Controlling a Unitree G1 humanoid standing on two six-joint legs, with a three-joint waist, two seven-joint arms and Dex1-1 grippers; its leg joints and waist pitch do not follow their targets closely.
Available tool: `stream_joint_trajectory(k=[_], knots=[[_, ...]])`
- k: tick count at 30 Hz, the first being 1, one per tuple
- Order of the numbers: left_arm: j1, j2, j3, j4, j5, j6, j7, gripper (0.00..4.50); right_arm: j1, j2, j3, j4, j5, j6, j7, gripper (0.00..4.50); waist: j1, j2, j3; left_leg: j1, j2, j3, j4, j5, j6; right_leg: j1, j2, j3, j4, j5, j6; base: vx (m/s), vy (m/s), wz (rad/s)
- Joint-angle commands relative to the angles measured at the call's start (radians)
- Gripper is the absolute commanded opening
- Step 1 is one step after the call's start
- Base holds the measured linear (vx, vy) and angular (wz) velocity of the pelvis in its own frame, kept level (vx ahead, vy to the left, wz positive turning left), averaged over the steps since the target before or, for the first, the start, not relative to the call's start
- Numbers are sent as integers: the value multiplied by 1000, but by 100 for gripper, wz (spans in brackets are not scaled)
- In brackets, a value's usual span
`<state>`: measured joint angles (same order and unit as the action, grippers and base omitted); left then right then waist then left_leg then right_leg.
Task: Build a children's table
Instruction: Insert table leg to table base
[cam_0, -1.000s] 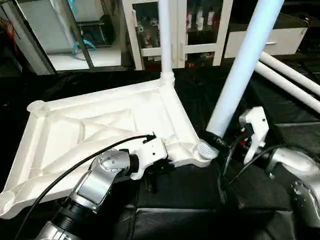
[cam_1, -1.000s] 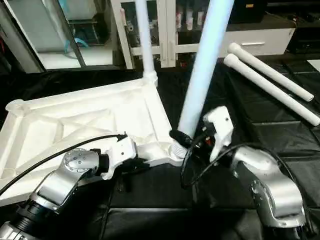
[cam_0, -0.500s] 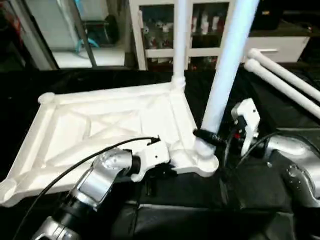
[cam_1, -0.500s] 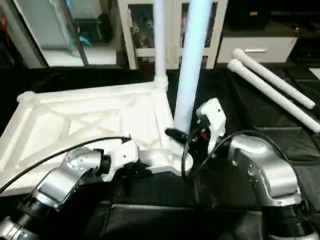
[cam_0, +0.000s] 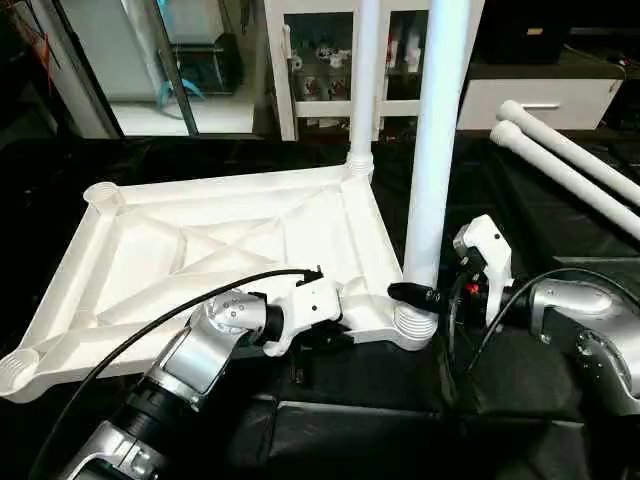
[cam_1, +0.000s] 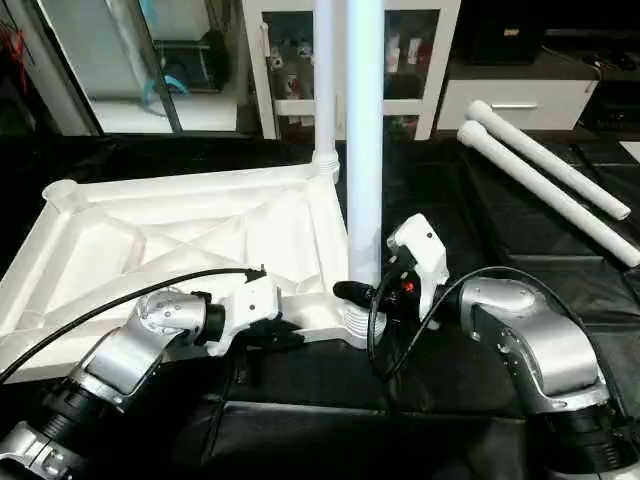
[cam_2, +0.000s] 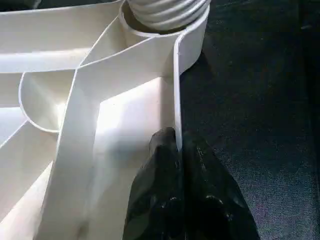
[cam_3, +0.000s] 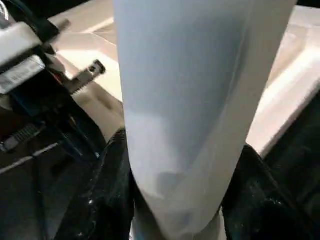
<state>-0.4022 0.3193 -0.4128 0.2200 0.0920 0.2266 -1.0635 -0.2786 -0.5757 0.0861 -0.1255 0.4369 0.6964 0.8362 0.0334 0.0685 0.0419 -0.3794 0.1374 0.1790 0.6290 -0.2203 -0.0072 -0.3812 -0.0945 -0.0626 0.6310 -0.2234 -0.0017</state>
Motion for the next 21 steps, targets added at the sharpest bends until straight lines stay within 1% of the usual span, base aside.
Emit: stream_joint_trajectory(k=[1, 5, 7, 8, 9, 11, 12, 14, 15, 17, 18, 21], knots=[[-1, 3, -9, 21, -19, -27, -12, 0, -8, 14, 14, 25, -18, -21, -14, 186, -1, -34, -50, 9, 91, -37, -87, -131, 65, 36, -76, 56, -87, -161, -235, 0, 0, 0], [-2, 5, -9, 25, -20, -32, -14, 0, -8, 26, 15, 45, -23, -32, -25, 186, -2, -34, -50, 9, 91, -36, -87, -123, 71, 36, -76, 55, -86, -147, -240, 0, 0, 0], [-2, 5, -8, 27, -21, -34, -16, 0, -11, 36, 12, 62, -27, -42, -35, 186, -1, -33, -49, 10, 92, -37, -89, -133, 71, 36, -75, 54, -87, -164, -238, 0, 0, 0], [-2, 5, -8, 27, -21, -34, -16, 0, -11, 36, 12, 62, -27, -42, -35, 186, -2, -30, -49, 11, 92, -37, -89, -138, 68, 34, -75, 55, -88, -171, -239, 0, 0, 0], [-2, 5, -8, 27, -21, -34, -16, 0, -11, 36, 12, 62, -27, -42, -35, 186, -4, -32, -46, 10, 91, -37, -91, -156, 62, 34, -75, 55, -91, -195, -235, 0, 0, 0], [-2, 6, -10, 31, -23, -38, -20, 0, -23, 58, 6, 96, -34, -57, -49, 186, -5, -33, -46, 10, 91, -38, -92, -180, 50, 33, -76, 55, -93, -230, -230, 0, 0, 0], [-4, 5, -11, 36, -24, -42, -23, 0, -34, 78, 3, 128, -39, -72, -56, 186, -8, -34, -45, 7, 89, -39, -93, -193, 43, 34, -78, 54, -95, -257, -226, 0, 0, 0], [-7, 6, -12, 43, -24, -47, -27, 0, -43, 103, -3, 159, -38, -87, -59, 186, -13, -39, -40, 11, 89, -41, -98, -242, 22, 30, -77, 55, -104, -338, -204, 0, 0, 0], [-7, 6, -12, 43, -24, -47, -27, 0, -43, 103, -3, 159, -38, -87, -59, 186, -13, -38, -40, 14, 90, -41, -98, -250, 17, 28, -77, 56, -105, -348, -199, 0, 0, 0], [-9, 6, -12, 44, -23, -47, -27, 0, -42, 109, -8, 161, -33, -89, -60, 186, -15, -39, -39, 14, 91, -43, -101, -258, 10, 27, -76, 57, -106, -353, -192, 0, 0, 0], [-12, 6, -11, 47, -24, -47, -27, 0, -32, 117, -21, 162, -23, -91, -64, 186, -16, -40, -40, 13, 91, -43, -103, -257, 9, 28, -76, 58, -106, -344, -192, 0, 0, 0], [-21, 8, -7, 53, -25, -50, -28, 0, 21, 142, -61, 159, 1, -102, -91, 186, -14, -37, -39, 16, 91, -40, -103, -259, 10, 24, -77, 60, -110, -330, -195, 0, 0, 0]])
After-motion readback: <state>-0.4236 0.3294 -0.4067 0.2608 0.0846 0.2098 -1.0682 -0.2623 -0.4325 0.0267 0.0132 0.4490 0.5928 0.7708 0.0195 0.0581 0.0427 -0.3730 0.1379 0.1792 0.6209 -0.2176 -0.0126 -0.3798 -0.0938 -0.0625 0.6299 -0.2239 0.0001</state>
